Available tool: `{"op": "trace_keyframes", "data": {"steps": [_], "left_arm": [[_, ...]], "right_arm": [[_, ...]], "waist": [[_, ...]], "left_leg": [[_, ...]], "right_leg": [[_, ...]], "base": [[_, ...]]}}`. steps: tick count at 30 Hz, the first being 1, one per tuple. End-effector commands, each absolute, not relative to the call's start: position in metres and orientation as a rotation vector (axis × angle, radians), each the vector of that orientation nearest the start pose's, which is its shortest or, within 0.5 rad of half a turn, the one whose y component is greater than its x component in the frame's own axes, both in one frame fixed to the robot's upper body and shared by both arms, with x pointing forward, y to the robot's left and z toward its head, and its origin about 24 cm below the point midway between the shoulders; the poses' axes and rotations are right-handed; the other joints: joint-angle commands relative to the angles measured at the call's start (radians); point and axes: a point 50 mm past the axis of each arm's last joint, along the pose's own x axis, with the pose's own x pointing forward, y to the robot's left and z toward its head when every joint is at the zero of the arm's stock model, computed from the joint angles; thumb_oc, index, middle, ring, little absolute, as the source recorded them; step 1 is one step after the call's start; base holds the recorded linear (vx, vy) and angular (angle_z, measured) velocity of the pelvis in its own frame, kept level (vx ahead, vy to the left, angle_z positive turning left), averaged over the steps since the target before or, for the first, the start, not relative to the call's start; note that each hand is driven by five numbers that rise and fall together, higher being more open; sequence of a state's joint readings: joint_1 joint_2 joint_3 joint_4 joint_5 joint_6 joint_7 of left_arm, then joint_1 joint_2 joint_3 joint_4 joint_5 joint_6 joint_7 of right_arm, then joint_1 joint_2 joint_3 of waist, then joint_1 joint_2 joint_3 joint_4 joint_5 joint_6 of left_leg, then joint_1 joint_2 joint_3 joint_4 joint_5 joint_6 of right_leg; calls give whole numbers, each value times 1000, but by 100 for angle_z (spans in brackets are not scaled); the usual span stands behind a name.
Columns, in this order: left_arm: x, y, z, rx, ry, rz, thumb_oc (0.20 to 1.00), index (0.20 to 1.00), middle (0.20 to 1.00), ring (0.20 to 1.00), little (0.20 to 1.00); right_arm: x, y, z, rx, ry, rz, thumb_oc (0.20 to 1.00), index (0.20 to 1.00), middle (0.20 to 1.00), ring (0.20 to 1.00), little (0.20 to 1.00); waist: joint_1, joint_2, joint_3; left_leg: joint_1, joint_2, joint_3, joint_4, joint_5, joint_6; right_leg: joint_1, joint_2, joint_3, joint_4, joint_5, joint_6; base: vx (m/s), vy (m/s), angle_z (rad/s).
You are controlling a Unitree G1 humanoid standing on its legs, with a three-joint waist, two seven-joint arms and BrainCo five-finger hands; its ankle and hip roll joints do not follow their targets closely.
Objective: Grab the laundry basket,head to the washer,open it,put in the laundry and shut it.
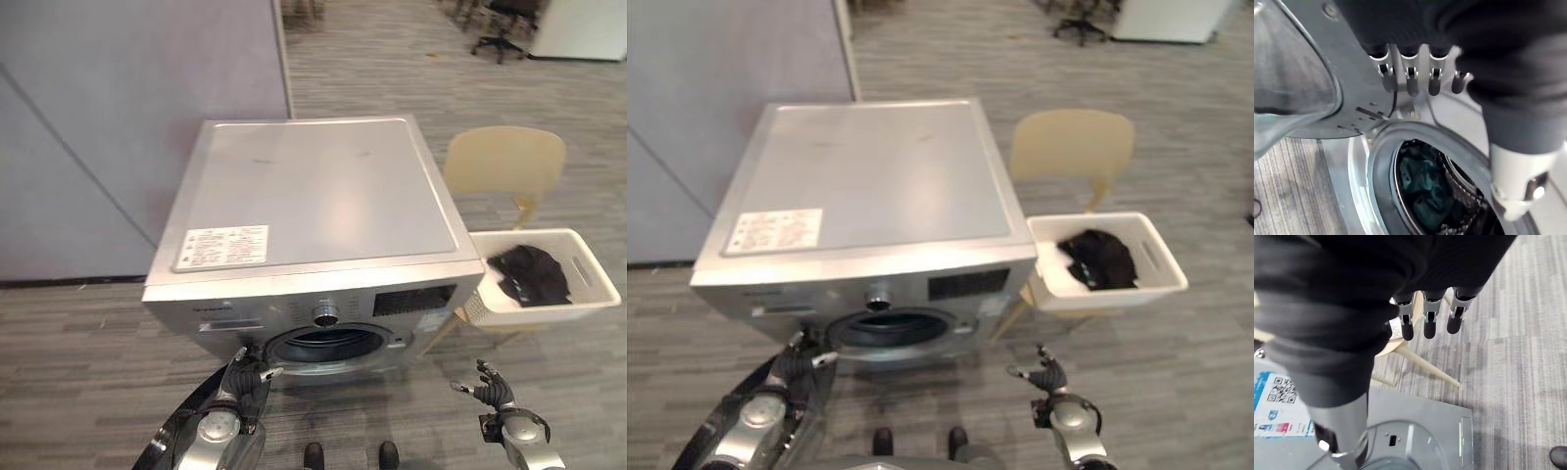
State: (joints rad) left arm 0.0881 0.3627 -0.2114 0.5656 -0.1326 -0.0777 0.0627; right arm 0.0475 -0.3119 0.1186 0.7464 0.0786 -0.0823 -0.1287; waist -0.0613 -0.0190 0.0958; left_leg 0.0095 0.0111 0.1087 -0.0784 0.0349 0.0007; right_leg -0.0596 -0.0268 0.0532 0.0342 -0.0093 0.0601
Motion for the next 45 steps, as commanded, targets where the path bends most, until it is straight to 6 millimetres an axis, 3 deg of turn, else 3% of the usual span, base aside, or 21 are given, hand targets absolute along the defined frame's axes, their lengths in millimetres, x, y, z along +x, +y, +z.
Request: {"op": "trace_keyframes", "data": {"steps": [1,2,3,4,7,8,13,14,16,19,23,24,29,31,34,36,38,40,42,43,45], "left_arm": [[207,223,-59,375,454,-56,1000,1000,1000,1000,1000],[208,221,-57,386,437,-75,1000,1000,1000,1000,1000],[208,221,-56,387,437,-75,1000,1000,1000,1000,1000],[206,219,-59,386,447,-85,1000,1000,1000,1000,1000],[205,218,-60,384,454,-92,1000,1000,1000,1000,1000],[203,217,-62,381,462,-98,1000,1000,1000,1000,1000],[196,212,-70,361,495,-107,1000,1000,1000,1000,1000],[198,204,-71,334,492,-111,1000,1000,1000,1000,1000],[201,192,-74,315,494,-144,1000,1000,1000,1000,1000],[205,185,-72,309,477,-162,1000,1000,1000,1000,1000],[205,182,-72,302,473,-169,1000,1000,1000,1000,1000],[203,181,-73,304,479,-176,1000,1000,1000,1000,1000],[201,181,-74,291,485,-167,1000,1000,1000,1000,1000],[199,184,-73,288,488,-158,1000,1000,1000,1000,1000],[197,187,-73,289,490,-147,1000,1000,1000,1000,1000],[197,193,-72,305,491,-137,1000,1000,1000,1000,1000],[200,203,-68,332,482,-116,1000,1000,1000,1000,1000],[204,208,-64,345,466,-96,1000,1000,1000,1000,1000],[204,208,-64,345,466,-96,1000,1000,1000,1000,1000],[210,209,-58,352,433,-87,1000,1000,1000,1000,1000],[213,206,-55,348,414,-98,1000,1000,1000,1000,1000]], "right_arm": [[191,-239,-87,-313,600,-158,1000,1000,1000,1000,1000],[195,-235,-83,-320,576,-141,1000,1000,1000,1000,1000],[195,-234,-83,-320,576,-141,1000,1000,1000,1000,1000],[198,-230,-81,-332,558,-118,1000,1000,1000,1000,1000],[200,-226,-80,-352,548,-96,1000,1000,1000,1000,1000],[200,-224,-79,-360,545,-85,1000,1000,1000,1000,1000],[197,-226,-79,-399,556,-67,1000,1000,1000,1000,1000],[202,-225,-75,-413,530,-47,1000,1000,1000,1000,1000],[204,-229,-73,-421,522,-55,1000,1000,1000,1000,1000],[202,-236,-70,-434,516,-62,1000,1000,1000,1000,1000],[197,-239,-73,-432,535,-78,1000,1000,1000,1000,1000],[189,-242,-78,-424,561,-98,1000,1000,1000,1000,1000],[188,-243,-79,-427,565,-106,1000,1000,1000,1000,1000],[187,-241,-79,-422,566,-100,1000,1000,1000,1000,1000],[185,-236,-82,-426,574,-77,1000,1000,1000,1000,1000],[186,-230,-85,-415,585,-58,1000,1000,1000,1000,1000],[190,-226,-83,-410,570,-48,1000,1000,1000,1000,1000],[193,-225,-81,-405,559,-44,1000,1000,1000,1000,1000],[193,-225,-81,-405,559,-44,1000,1000,1000,1000,1000],[196,-227,-80,-406,550,-58,1000,1000,1000,1000,1000],[197,-231,-78,-406,549,-78,1000,1000,1000,1000,1000]], "waist": [[14,-25,55],[31,-18,65],[31,-20,62],[48,-15,70],[77,0,68],[77,2,65],[55,16,54],[63,31,72],[81,30,83],[99,2,110],[116,2,130],[138,30,141],[159,46,140],[156,36,127],[158,25,114],[179,-16,96],[192,-33,91],[182,-25,96],[181,-26,96],[163,-8,109],[147,-4,119]], "left_leg": [[1,1,55,34,-85,3],[20,22,121,39,-96,0],[16,21,121,38,-93,0],[41,43,191,38,-99,-5],[71,78,290,44,-120,-18],[78,80,313,46,-129,-17],[105,104,357,141,-177,-30],[73,111,265,234,-157,-37],[-6,90,143,296,-161,-45],[-135,29,48,336,-163,-40],[-197,-2,24,293,-101,-44],[-253,-16,54,159,26,-58],[-281,-5,106,42,78,-62],[-262,11,173,47,66,-48],[-261,25,195,82,89,-24],[-265,25,205,150,50,-4],[-244,13,193,173,5,23],[-194,-2,159,149,-12,33],[-194,-3,158,148,-12,33],[-147,-16,84,123,-22,29],[-127,-34,22,125,-36,29]], "right_leg": [[-73,-37,-46,-49,98,103],[-89,-64,-187,-23,84,96],[-94,-65,-186,-24,86,96],[-93,-101,-344,-2,65,86],[-81,-176,-581,64,36,88],[-85,-195,-610,93,30,87],[-79,-164,-552,59,8,71],[-71,-123,-502,45,-15,48],[-43,-98,-472,10,-23,35],[-11,-85,-417,-33,-17,24],[24,-52,-370,-52,-27,20],[73,6,-336,-57,-59,12],[141,40,-299,-45,-122,11],[186,36,-285,-24,-163,19],[205,33,-283,-13,-173,17],[206,-17,-303,61,-190,43],[158,-65,-335,224,-158,80],[75,-74,-333,291,-133,73],[74,-75,-334,292,-135,74],[-10,-60,-324,235,-123,56],[-43,-50,-290,154,-83,55]], "base": [[-136,2,-174],[-87,-25,-225],[-21,-61,-253],[46,-55,-226],[3,-116,-175],[33,-133,-180],[141,-175,-94],[216,-256,-134],[193,-207,-157],[143,-128,-63],[217,-36,-69],[293,9,-90],[303,68,-9],[482,143,-25],[259,94,-6],[360,161,20],[341,191,34],[141,63,34],[90,-12,64],[168,-72,66],[173,-96,166]]}}
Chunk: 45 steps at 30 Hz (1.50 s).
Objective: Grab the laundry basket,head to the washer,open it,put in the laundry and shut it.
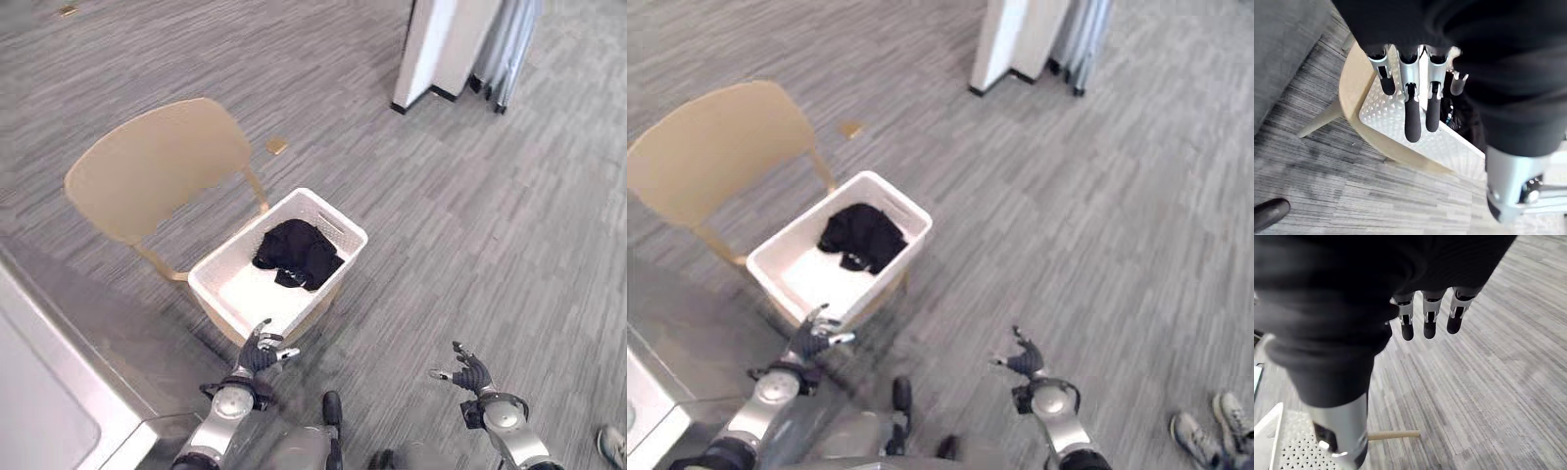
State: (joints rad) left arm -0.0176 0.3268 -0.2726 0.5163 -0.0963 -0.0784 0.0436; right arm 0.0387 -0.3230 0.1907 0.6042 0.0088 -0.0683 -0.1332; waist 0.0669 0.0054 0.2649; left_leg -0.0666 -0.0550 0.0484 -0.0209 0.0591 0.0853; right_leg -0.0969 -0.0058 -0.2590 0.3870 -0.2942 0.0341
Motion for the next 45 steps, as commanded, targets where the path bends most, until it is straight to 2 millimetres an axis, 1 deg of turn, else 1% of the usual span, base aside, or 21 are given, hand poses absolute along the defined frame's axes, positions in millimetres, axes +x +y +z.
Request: {"op": "trace_keyframes", "data": {"steps": [1,2,3,4,7,9,13,16,17,19,20,21,22,25,27,28,31,34,36,41,45], "left_arm": [[214,204,-54,346,409,-103,1000,1000,1000,1000,1000],[215,202,-54,342,405,-111,1000,1000,1000,1000,1000],[216,198,-53,339,397,-124,1000,1000,1000,1000,1000],[216,198,-53,339,397,-124,1000,1000,1000,1000,1000],[216,196,-54,347,398,-137,1000,1000,1000,1000,1000],[217,193,-53,350,395,-160,1000,1000,1000,1000,1000],[210,196,-57,334,423,-161,1000,1000,1000,1000,1000],[205,200,-59,332,440,-155,1000,1000,1000,1000,1000],[203,203,-60,336,451,-147,1000,1000,1000,1000,1000],[203,206,-60,344,453,-136,1000,1000,1000,1000,1000],[202,205,-60,344,453,-136,1000,1000,1000,1000,1000],[202,209,-59,353,448,-126,1000,1000,1000,1000,1000],[200,211,-59,361,452,-120,1000,1000,1000,1000,1000],[196,219,-59,394,457,-113,1000,1000,1000,1000,1000],[185,227,-64,423,485,-103,1000,1000,1000,1000,1000],[185,227,-64,423,485,-103,1000,1000,1000,1000,1000],[180,236,-67,444,508,-77,1000,1000,1000,1000,1000],[178,244,-71,458,529,-47,1000,1000,1000,1000,1000],[184,245,-67,455,502,-33,1000,1000,1000,1000,1000],[195,239,-63,413,461,-7,1000,1000,1000,1000,1000],[204,233,-59,393,430,3,1000,1000,1000,1000,1000]], "right_arm": [[197,-233,-78,-401,551,-89,1000,1000,1000,1000,1000],[197,-234,-78,-397,552,-98,1000,1000,1000,1000,1000],[197,-236,-78,-395,554,-105,1000,1000,1000,1000,1000],[197,-236,-78,-395,554,-105,1000,1000,1000,1000,1000],[198,-237,-77,-401,550,-98,1000,1000,1000,1000,1000],[197,-239,-76,-395,546,-101,1000,1000,1000,1000,1000],[196,-243,-74,-398,536,-92,1000,1000,1000,1000,1000],[199,-246,-69,-409,515,-93,1000,1000,1000,1000,1000],[203,-250,-61,-431,482,-101,1000,1000,1000,1000,1000],[208,-255,-51,-453,435,-118,1000,1000,1000,1000,1000],[208,-255,-51,-453,435,-118,1000,1000,1000,1000,1000],[214,-262,-37,-504,378,-129,1000,1000,1000,1000,1000],[216,-264,-31,-534,353,-127,1000,1000,1000,1000,1000],[227,-268,-6,-663,247,-93,1000,1000,1000,1000,1000],[235,-272,16,-794,164,-56,1000,1000,1000,1000,1000],[234,-272,16,-794,164,-56,1000,1000,1000,1000,1000],[247,-274,32,-931,103,-17,1000,1000,1000,1000,1000],[270,-278,49,-1130,63,24,1000,1000,1000,1000,1000],[286,-285,56,-1260,76,21,1000,1000,1000,1000,1000],[304,-304,55,-1415,163,-44,1000,1000,1000,1000,1000],[314,-308,54,-1454,205,-83,1000,1000,1000,1000,1000]], "waist": [[10,-28,-47],[0,-27,-44],[-15,-25,-35],[-16,-26,-37],[-32,-30,-28],[-35,-43,-29],[-34,-43,-49],[-28,-40,-54],[-25,-41,-49],[-28,-43,-43],[-30,-42,-44],[-36,-43,-37],[-37,-43,-40],[-27,-53,-34],[-13,-63,-44],[-13,-63,-44],[8,-76,-44],[47,-85,-34],[73,-80,-12],[109,-62,32],[123,-45,64]], "left_leg": [[-41,23,55,66,-66,-55],[-30,11,23,65,-71,-55],[-13,-9,-43,74,-84,-50],[-16,-10,-44,74,-81,-50],[8,-42,-148,85,-96,-51],[10,-68,-211,103,-106,-54],[6,-65,-276,104,-100,-75],[0,-56,-283,91,-93,-84],[-20,-48,-278,89,-83,-95],[-50,-26,-230,83,-72,-100],[-51,-27,-232,84,-72,-100],[-71,11,-132,67,-68,-97],[-69,26,-99,51,-68,-95],[-91,41,-65,59,-57,-96],[-78,40,-67,40,-56,-91],[-77,40,-67,39,-56,-91],[-73,38,-67,31,-55,-91],[-86,33,-77,22,-48,-94],[-116,26,-94,20,-36,-96],[-175,14,-126,14,-8,-105],[-217,10,-137,12,11,-112]], "right_leg": [[-26,-66,52,-235,223,87],[-43,-60,91,-273,245,94],[-83,-48,176,-295,277,101],[-86,-49,175,-296,279,101],[-137,-18,303,-292,314,114],[-105,-27,329,-308,324,109],[-57,-39,270,-333,326,91],[-35,-43,227,-351,320,87],[-24,-53,179,-362,312,83],[-14,-70,127,-371,303,82],[-14,-70,125,-371,302,82],[-7,-84,85,-377,296,81],[-4,-86,68,-379,293,81],[4,-96,35,-376,283,80],[17,-93,26,-375,271,80],[18,-93,26,-375,271,80],[19,-95,23,-373,268,83],[4,-98,16,-375,273,86],[-18,-102,4,-376,278,87],[-68,-110,-12,-369,288,87],[-113,-112,-13,-355,294,86]], "base": [[147,-91,211],[202,-126,106],[149,-95,58],[152,-104,25],[133,-109,184],[98,-134,131],[130,-222,162],[60,-138,72],[3,-123,56],[-3,-94,70],[-7,-18,122],[6,-9,124],[16,-6,92],[68,28,66],[130,55,18],[69,25,1],[74,40,10],[54,33,-6],[-1,34,9],[-18,17,21],[-48,6,23]]}}
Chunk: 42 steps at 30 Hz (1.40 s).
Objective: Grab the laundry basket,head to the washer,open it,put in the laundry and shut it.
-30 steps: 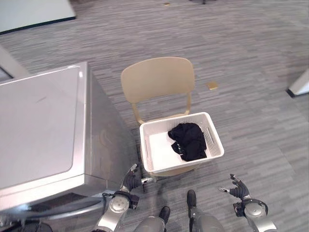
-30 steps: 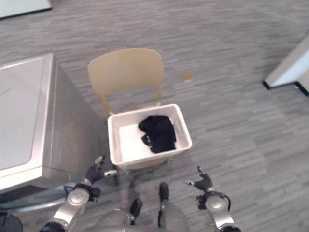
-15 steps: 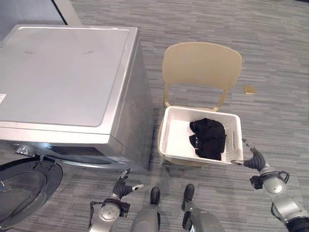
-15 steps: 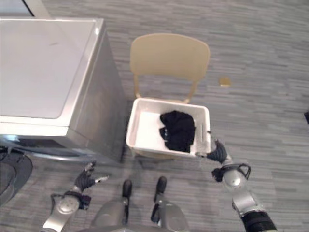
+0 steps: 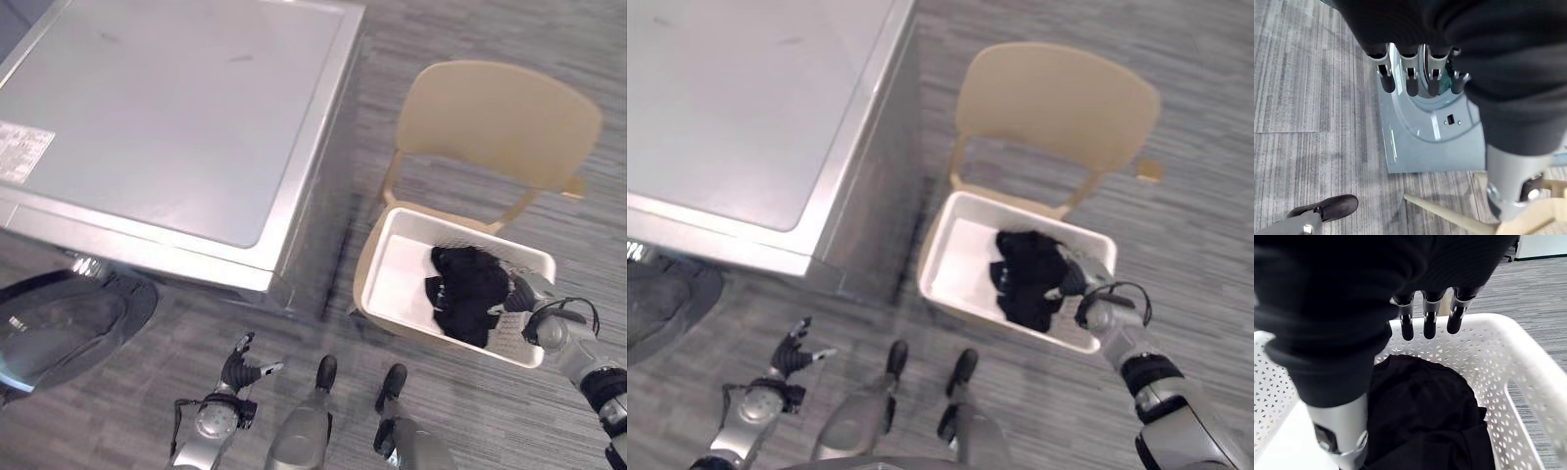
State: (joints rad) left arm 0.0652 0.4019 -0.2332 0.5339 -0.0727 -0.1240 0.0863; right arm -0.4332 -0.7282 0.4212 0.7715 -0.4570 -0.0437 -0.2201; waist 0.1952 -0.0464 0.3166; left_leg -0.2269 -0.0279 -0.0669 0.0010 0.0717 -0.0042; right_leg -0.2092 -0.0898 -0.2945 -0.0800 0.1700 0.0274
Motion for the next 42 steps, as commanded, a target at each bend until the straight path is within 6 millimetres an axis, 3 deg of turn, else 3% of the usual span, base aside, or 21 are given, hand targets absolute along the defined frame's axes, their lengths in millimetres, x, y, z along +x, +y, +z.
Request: {"op": "trace_keyframes", "data": {"steps": [1,9,10,11,13,16,27,28,31,37,42], "left_arm": [[209,229,-57,374,413,7,1000,1000,1000,1000,1000],[233,204,-45,315,323,-6,1000,1000,1000,1000,1000],[234,203,-43,310,315,-8,1000,1000,1000,1000,1000],[236,201,-41,304,307,-12,1000,1000,1000,1000,1000],[238,194,-40,297,299,-31,1000,1000,1000,1000,1000],[240,192,-40,284,299,-26,1000,1000,1000,1000,1000],[237,199,-40,278,318,-16,1000,1000,1000,1000,1000],[235,203,-41,279,328,-8,1000,1000,1000,1000,1000],[232,208,-42,283,342,-4,1000,1000,1000,1000,1000],[205,228,-53,281,424,30,1000,1000,1000,1000,1000],[192,233,-57,291,459,34,1000,1000,1000,1000,1000]], "right_arm": [[320,-307,51,-1466,241,-98,1000,1000,1000,1000,1000],[330,-300,32,-1405,384,-183,1000,1000,1000,1000,1000],[331,-301,34,-1386,392,-201,827,827,827,827,827],[331,-300,33,-1349,402,-219,200,200,200,200,200],[331,-289,25,-1140,404,-255,200,200,200,200,200],[337,-274,31,-857,319,-312,200,200,200,200,200],[341,-245,50,-409,130,-327,200,200,200,200,200],[335,-234,55,-302,55,-289,200,200,200,200,200],[329,-227,63,-241,-14,-245,200,200,200,200,200],[298,-207,73,-48,-138,-95,200,200,200,200,200],[282,-184,82,45,-198,50,200,200,200,200,200]], "waist": [[8,19,38],[34,69,87],[35,73,90],[36,79,91],[32,87,90],[20,82,87],[-3,50,57],[-15,39,37],[-25,30,15],[-59,-12,-65],[-75,-13,-93]], "left_leg": [[-78,-19,-27,-7,4,-26],[-136,-32,-52,-25,46,-39],[-136,-32,-54,-29,49,-40],[-136,-34,-57,-35,53,-42],[-127,-36,-61,-53,61,-45],[-109,-33,-53,-65,57,-44],[-51,-20,-29,-67,34,-40],[-21,-18,-22,-71,25,-37],[7,-17,-16,-72,14,-33],[112,-11,27,-56,-46,-6],[184,-3,64,-68,-57,17]], "right_leg": [[-24,-28,27,121,-168,93],[-89,-24,19,124,-155,91],[-90,-23,17,123,-154,91],[-91,-23,13,122,-154,92],[-88,-22,14,116,-154,93],[-81,-20,22,109,-147,97],[-28,-17,38,81,-138,99],[1,-16,38,75,-138,102],[24,-16,43,71,-138,104],[108,-15,81,64,-145,113],[112,-17,121,150,-151,131]], "base": [[-105,-2,8],[-51,-8,10],[-42,-5,-2],[-48,-1,-1],[-46,-3,3],[-43,5,5],[-21,0,-10],[40,2,-10],[60,18,-3],[75,61,-20],[-41,70,-48]]}}
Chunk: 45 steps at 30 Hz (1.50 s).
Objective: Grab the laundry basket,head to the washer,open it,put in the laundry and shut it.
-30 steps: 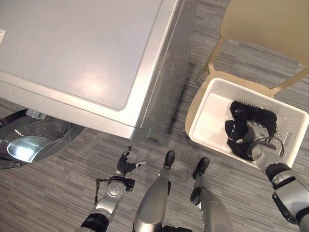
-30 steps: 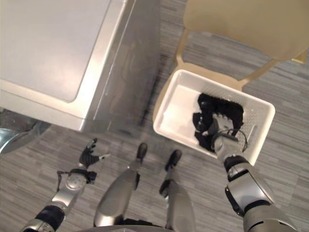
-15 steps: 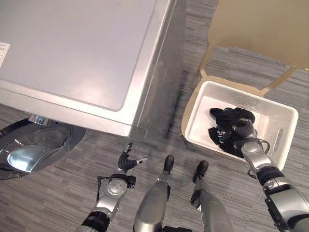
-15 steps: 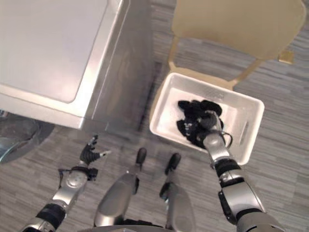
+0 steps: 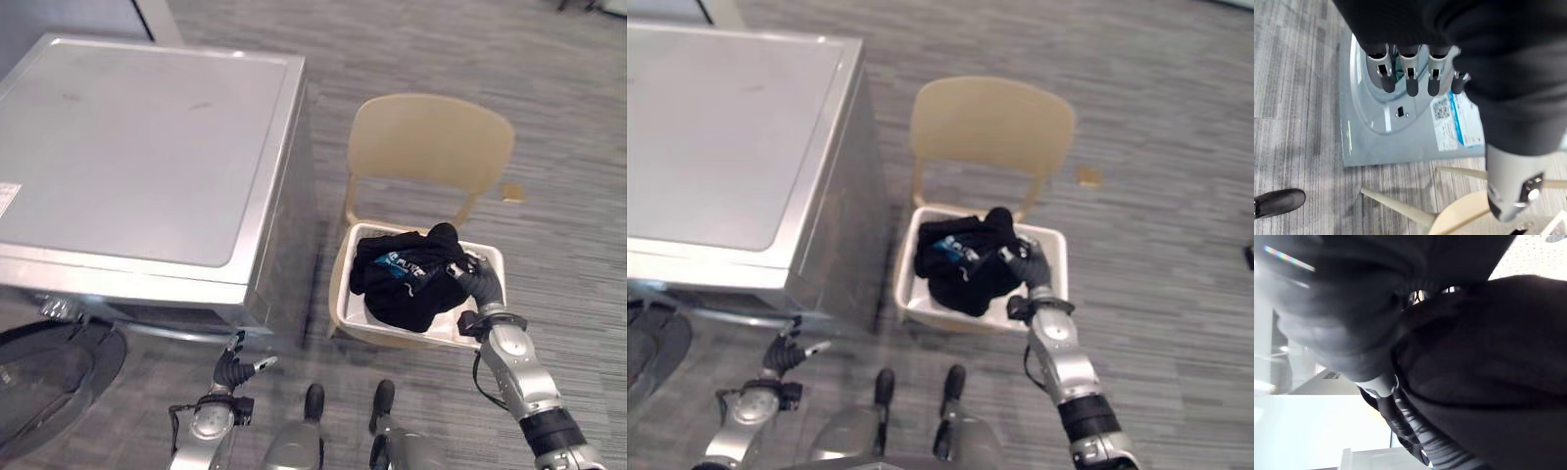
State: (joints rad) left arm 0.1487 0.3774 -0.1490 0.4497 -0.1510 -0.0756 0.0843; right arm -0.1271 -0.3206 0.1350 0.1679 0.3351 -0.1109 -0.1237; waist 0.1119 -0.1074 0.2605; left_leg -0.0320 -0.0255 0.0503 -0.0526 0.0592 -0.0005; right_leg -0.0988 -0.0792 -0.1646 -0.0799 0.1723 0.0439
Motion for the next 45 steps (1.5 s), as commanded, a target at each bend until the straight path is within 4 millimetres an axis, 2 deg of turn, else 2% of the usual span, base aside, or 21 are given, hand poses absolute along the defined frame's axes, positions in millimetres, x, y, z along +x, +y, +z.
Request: {"op": "trace_keyframes", "data": {"steps": [1,5,6,8,9,12,15,17,18,19,22,24,26,30,36,37,38,41,42,44,45], "left_arm": [[196,235,-54,301,443,36,1000,1000,1000,1000,1000],[201,235,-49,318,417,34,1000,1000,1000,1000,1000],[205,234,-46,324,398,31,1000,1000,1000,1000,1000],[207,234,-44,328,386,32,1000,1000,1000,1000,1000],[211,228,-40,325,361,12,1000,1000,1000,1000,1000],[219,222,-29,304,296,11,1000,1000,1000,1000,1000],[222,215,-23,288,263,-15,1000,1000,1000,1000,1000],[233,201,-4,304,160,-78,1000,1000,1000,1000,1000],[233,201,-4,303,160,-78,1000,1000,1000,1000,1000],[240,187,18,355,43,-162,1000,1000,1000,1000,1000],[247,170,36,399,-63,-234,1000,1000,1000,1000,1000],[253,157,48,406,-129,-272,1000,1000,1000,1000,1000],[261,131,63,400,-219,-351,1000,1000,1000,1000,1000],[268,115,70,421,-266,-385,1000,1000,1000,1000,1000],[280,78,80,465,-330,-470,1000,1000,1000,1000,1000],[285,69,84,492,-353,-485,357,357,357,357,357],[286,65,85,494,-360,-487,200,200,200,200,200],[289,64,88,471,-366,-459,200,200,200,200,200],[290,66,89,459,-369,-443,200,200,200,200,200],[291,74,90,454,-365,-410,200,200,200,200,200],[291,78,89,452,-360,-400,200,200,200,200,200]], "right_arm": [[277,-180,87,76,-229,81,200,200,200,200,200],[266,-180,93,81,-272,103,200,200,200,200,200],[260,-181,97,83,-297,108,200,200,200,200,200],[258,-181,99,94,-310,109,200,200,200,200,200],[258,-177,106,114,-338,131,200,200,200,200,200],[262,-169,120,144,-397,174,200,200,200,200,200],[263,-167,126,147,-415,199,200,200,200,200,200],[264,-162,138,137,-458,245,200,200,200,200,200],[264,-162,138,137,-458,245,200,200,200,200,200],[262,-152,146,125,-482,322,200,200,200,200,200],[261,-140,154,132,-507,399,200,200,200,200,200],[261,-132,158,129,-520,445,200,200,200,200,200],[260,-126,165,132,-545,472,200,200,200,200,200],[261,-114,165,157,-535,512,200,200,200,200,200],[261,-69,165,292,-484,670,200,200,200,200,200],[260,-57,165,339,-470,706,200,200,200,200,200],[259,-51,165,361,-465,728,200,200,200,200,200],[258,-42,158,386,-417,756,200,200,200,200,200],[258,-41,153,378,-393,762,285,285,285,285,285],[258,-43,143,355,-345,768,1000,1000,1000,1000,1000],[258,-45,139,340,-327,767,1000,1000,1000,1000,1000]], "waist": [[-7,56,-26],[-19,67,-35],[-18,68,-61],[-14,63,-73],[-4,56,-92],[26,75,-83],[21,96,-75],[4,99,-38],[4,101,-39],[-14,82,-37],[-35,58,-47],[-55,52,-64],[-89,62,-100],[-97,59,-127],[-87,41,-162],[-84,36,-171],[-84,35,-175],[-83,32,-179],[-82,31,-180],[-79,29,-183],[-78,29,-185]], "left_leg": [[-20,0,-66,-5,-34,18],[-51,2,-107,27,-16,21],[-85,-3,-157,35,7,14],[-105,-9,-180,39,18,9],[-148,-18,-214,41,53,-13],[-238,-4,-234,15,153,-72],[-260,-4,-251,-20,180,-89],[-285,-2,-157,-8,132,-77],[-288,0,-158,-9,134,-77],[-268,1,-115,107,73,-53],[-226,-10,-118,200,-25,-42],[-161,9,-104,197,-67,-39],[-92,43,-50,110,-54,-41],[-40,35,-62,18,-42,-45],[27,31,-56,-35,-49,-38],[36,30,-53,-35,-56,-35],[39,30,-53,-35,-57,-35],[47,29,-49,-35,-61,-33],[50,29,-48,-35,-63,-33],[54,28,-46,-35,-63,-31],[56,28,-46,-35,-64,-31]], "right_leg": [[-19,-11,49,233,-170,124],[-1,23,129,359,-229,106],[17,52,190,432,-238,99],[46,61,220,421,-248,93],[116,89,267,328,-340,51],[136,138,250,201,-372,3],[127,160,219,164,-359,-5],[96,138,163,158,-328,-4],[93,140,163,156,-324,-4],[75,99,103,123,-287,5],[67,66,59,95,-261,2],[67,57,29,76,-249,4],[77,57,-18,54,-244,8],[101,55,-37,45,-234,16],[130,55,-18,34,-224,30],[137,55,-13,31,-222,33],[138,55,-12,30,-221,35],[144,53,-7,28,-217,38],[145,52,-7,27,-216,39],[149,50,-5,25,-214,40],[151,50,-4,24,-213,41]], "base": [[-188,-22,-13],[-150,-83,45],[-110,-205,58],[-117,-200,88],[-165,-194,119],[-321,-279,84],[-247,-144,43],[-353,-64,87],[-372,-44,84],[-318,-38,158],[-199,-24,103],[-67,32,66],[3,105,81],[43,96,59],[27,98,-2],[15,91,-9],[14,61,-10],[1,40,-5],[-5,32,-5],[0,0,0],[0,0,0]]}}
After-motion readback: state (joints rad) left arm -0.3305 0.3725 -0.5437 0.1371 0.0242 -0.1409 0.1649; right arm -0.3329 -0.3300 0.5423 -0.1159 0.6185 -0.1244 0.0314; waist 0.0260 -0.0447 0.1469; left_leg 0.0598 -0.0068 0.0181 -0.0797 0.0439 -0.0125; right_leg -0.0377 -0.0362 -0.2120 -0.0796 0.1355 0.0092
